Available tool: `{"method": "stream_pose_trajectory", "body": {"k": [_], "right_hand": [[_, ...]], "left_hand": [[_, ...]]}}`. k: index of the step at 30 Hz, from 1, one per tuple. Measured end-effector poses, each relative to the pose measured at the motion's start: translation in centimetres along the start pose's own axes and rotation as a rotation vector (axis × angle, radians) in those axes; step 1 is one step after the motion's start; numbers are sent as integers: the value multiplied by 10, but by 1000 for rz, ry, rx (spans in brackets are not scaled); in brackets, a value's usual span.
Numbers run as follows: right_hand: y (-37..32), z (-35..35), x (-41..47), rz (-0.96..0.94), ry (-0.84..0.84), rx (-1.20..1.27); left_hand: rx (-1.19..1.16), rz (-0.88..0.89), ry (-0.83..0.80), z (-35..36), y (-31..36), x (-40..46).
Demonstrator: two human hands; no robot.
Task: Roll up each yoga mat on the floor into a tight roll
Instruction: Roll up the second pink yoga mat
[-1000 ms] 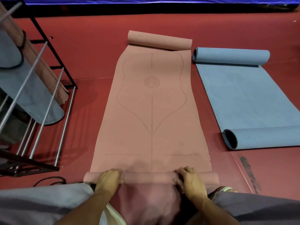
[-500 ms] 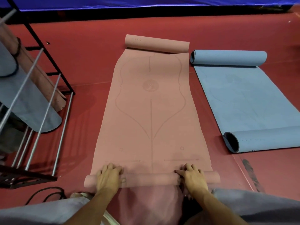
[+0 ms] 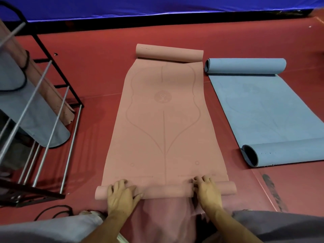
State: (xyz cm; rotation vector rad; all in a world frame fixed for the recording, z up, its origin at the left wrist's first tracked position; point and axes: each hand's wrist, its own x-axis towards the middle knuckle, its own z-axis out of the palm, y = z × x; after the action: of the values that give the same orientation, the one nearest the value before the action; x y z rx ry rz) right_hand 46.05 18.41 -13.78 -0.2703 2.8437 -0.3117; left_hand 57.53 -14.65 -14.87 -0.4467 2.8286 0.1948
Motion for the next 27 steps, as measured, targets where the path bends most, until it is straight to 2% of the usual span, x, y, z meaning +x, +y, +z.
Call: {"method": "stream_pose_trajectory", "body": {"k": [4, 9, 14, 19, 23, 27], "right_hand": [[8, 8, -3, -74, 31, 36], [11, 11, 0, -104, -68, -106], [8, 20, 10, -66, 29, -252], [20, 19, 8, -58, 59, -280], [29, 21, 7, -60, 62, -274], [22, 15, 6, 14, 21, -284]], "left_hand": [[26, 1, -85, -2, -7, 9], [-9, 7, -64, -7, -4, 19], [41, 14, -56, -14, -7, 26], [105, 45, -93, -17, 0, 27], [36, 43, -188, -20, 8, 25], [-116, -17, -279, -24, 9, 29]]}}
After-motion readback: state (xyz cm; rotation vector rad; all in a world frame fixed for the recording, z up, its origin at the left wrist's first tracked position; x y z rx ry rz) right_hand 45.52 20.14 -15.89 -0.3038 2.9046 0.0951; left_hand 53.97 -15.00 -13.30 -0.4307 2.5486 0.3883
